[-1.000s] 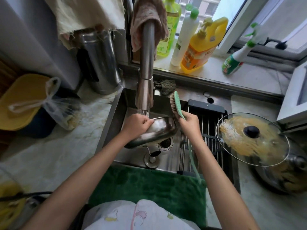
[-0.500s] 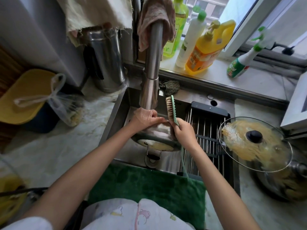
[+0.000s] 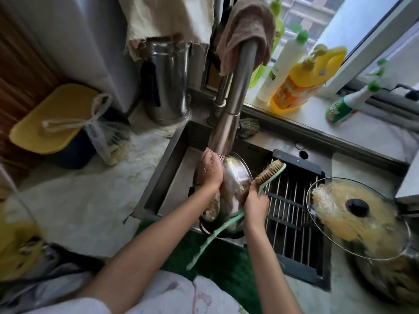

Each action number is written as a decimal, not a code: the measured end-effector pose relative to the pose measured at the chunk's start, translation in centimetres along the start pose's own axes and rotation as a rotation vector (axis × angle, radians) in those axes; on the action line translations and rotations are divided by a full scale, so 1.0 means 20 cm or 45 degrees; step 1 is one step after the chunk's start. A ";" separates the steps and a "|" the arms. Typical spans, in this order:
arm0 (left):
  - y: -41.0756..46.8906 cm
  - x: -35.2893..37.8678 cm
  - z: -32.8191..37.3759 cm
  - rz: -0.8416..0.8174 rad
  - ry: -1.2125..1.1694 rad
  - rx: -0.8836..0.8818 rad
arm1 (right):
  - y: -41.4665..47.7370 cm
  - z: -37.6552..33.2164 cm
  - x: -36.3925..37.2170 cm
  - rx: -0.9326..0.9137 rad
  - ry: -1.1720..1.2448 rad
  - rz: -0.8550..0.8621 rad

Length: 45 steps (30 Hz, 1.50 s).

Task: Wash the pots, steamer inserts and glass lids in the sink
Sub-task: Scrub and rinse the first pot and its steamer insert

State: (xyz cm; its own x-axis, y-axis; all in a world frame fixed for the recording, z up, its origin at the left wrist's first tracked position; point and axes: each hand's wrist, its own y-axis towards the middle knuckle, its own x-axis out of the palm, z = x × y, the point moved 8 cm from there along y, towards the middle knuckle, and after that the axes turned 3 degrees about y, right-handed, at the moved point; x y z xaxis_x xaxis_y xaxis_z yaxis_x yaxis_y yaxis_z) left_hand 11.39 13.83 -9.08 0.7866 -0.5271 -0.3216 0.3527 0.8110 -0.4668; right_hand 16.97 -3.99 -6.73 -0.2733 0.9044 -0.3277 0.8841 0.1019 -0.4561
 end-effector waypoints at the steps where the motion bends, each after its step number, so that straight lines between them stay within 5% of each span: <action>1: 0.00 -0.02 -0.01 0.051 0.044 -0.023 | -0.01 0.01 -0.01 0.005 0.019 0.021; 7: -0.26 0.09 0.03 0.024 0.038 0.494 | -0.05 -0.06 -0.01 -0.127 0.003 0.018; 12: 0.01 -0.15 -0.07 0.186 -0.484 -0.063 | -0.13 -0.12 0.02 -0.322 -0.066 -0.120; 18: -0.27 -0.10 -0.02 0.169 -0.140 0.280 | -0.12 -0.12 0.06 -0.376 -0.080 -0.148; 23: -0.01 -0.26 -0.16 0.341 -0.421 -0.159 | -0.09 -0.08 0.02 -0.262 0.232 -0.153; 27: -0.28 -0.13 0.00 0.226 -0.226 0.221 | -0.09 -0.10 0.04 -0.325 0.125 -0.140; 29: -0.24 -0.17 0.01 0.272 -0.246 0.231 | -0.09 -0.11 0.04 -0.345 0.091 -0.128; 33: 0.02 -0.24 -0.16 0.303 -0.605 -0.331 | -0.07 -0.12 -0.01 -0.359 0.138 -0.100; 39: -0.21 -0.12 0.10 0.220 -0.255 0.264 | -0.09 -0.16 0.03 -0.361 0.155 -0.074; 43: 0.00 -0.23 -0.03 0.356 -0.444 -0.050 | -0.09 -0.16 -0.02 -0.365 0.200 -0.062; 45: -0.10 -0.20 0.00 0.360 -0.446 0.010 | -0.09 -0.17 -0.01 -0.386 0.152 -0.070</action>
State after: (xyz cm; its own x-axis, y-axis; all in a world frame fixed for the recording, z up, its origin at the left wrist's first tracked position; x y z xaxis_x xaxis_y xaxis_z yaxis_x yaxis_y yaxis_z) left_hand 7.49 14.29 -6.83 0.9763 -0.1679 -0.1366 0.1020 0.9136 -0.3937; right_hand 16.74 -2.94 -3.09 -0.2935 0.9344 -0.2018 0.9467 0.2547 -0.1974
